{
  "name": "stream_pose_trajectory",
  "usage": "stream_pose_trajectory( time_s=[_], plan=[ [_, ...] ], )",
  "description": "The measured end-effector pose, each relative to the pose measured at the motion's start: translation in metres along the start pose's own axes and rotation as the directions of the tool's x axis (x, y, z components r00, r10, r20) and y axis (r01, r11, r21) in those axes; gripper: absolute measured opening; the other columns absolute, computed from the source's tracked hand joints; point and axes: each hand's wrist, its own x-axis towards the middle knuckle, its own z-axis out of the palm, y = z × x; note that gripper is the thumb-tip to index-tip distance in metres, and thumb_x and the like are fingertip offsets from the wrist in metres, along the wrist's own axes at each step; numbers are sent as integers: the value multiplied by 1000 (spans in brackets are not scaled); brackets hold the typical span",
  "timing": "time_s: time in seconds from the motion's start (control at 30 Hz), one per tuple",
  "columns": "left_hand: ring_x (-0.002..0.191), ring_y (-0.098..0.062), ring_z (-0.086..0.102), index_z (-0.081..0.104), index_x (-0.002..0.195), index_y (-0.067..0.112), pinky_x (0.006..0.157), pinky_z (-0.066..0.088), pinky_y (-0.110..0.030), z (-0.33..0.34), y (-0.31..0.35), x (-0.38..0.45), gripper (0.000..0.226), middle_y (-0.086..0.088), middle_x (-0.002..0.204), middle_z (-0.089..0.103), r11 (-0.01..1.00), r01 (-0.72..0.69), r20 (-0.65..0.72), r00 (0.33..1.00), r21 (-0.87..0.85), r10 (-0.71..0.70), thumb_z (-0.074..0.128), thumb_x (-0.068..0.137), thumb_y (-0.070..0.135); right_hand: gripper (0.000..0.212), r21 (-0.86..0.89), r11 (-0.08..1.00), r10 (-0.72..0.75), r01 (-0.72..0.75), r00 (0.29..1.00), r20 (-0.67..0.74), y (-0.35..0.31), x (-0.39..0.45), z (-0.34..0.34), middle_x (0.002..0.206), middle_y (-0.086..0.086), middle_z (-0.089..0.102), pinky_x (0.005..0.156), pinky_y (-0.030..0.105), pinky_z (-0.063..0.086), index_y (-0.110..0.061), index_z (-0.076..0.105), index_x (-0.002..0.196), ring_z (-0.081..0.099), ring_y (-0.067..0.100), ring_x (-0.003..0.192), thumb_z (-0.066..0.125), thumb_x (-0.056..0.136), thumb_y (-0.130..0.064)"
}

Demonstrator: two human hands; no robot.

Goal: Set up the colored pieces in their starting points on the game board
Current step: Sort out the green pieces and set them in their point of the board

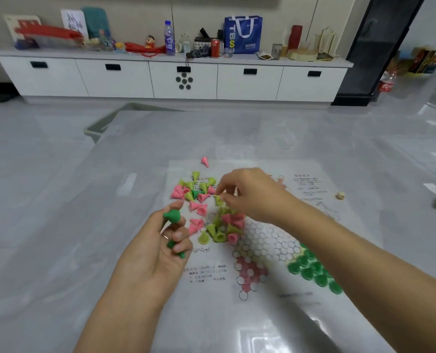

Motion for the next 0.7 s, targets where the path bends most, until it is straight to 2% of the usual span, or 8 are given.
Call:
stream_pose_trajectory(
  time_s=[0.07,0.17,0.27,0.37,0.47,0.53,0.6,0.7],
  plan=[
    [33,-5,30,54,76,11,32,22,-13,-5,7,2,15,0,60,42,999,12,-13,1000,-51,-13,45,88,9,22,-62,998,7,-7,1000,1,-2,30,15,104,2,63,72,24,43,-16,64,106,54,12,84,52,87,-15],
    [32,-4,31,47,70,12,31,23,-12,-13,16,7,23,0,58,44,990,7,-34,999,-143,-12,48,92,20,25,-156,986,63,-58,998,28,-3,58,34,123,12,55,82,33,45,-16,62,107,53,24,109,52,84,-14],
    [32,-4,33,45,68,13,31,25,-12,-18,24,13,30,2,51,46,967,5,-17,1000,-256,-10,49,93,31,23,-269,962,66,-38,994,93,-9,68,50,118,12,51,73,34,44,-10,60,105,51,28,108,52,84,-11],
    [32,-5,34,45,68,12,31,27,-14,-18,27,15,32,1,54,46,951,15,-11,1000,-309,-19,49,92,34,19,-286,958,46,-26,997,65,-10,71,59,112,11,50,69,32,37,-7,59,102,50,27,107,53,85,-11],
    [34,-6,40,48,69,11,33,32,-13,-17,26,16,32,-1,57,48,939,39,7,999,-341,-39,48,93,32,21,-111,993,24,-27,999,-22,-13,67,49,109,8,54,77,31,41,-11,61,103,51,23,106,58,84,-18],
    [39,-8,45,50,68,9,36,36,-12,-15,24,16,32,-3,59,50,938,71,10,997,-339,-72,47,94,29,20,58,998,29,-24,996,-85,-21,56,31,105,3,60,76,26,42,-13,61,103,54,15,96,59,84,-20],
    [47,-10,47,52,71,7,39,40,-11,-12,21,14,30,-5,64,52,936,110,23,994,-335,-109,44,94,23,17,247,969,38,-14,995,-91,-31,35,11,96,-2,66,78,28,50,-15,62,102,60,12,87,59,86,-21],
    [57,-14,49,54,81,6,44,45,-14,-5,14,8,23,-7,68,56,948,156,82,987,-277,-138,40,94,20,20,406,914,35,-19,999,-31,-36,-6,-10,81,-5,70,74,41,56,-25,65,106,66,28,78,57,88,-28]
  ],
)
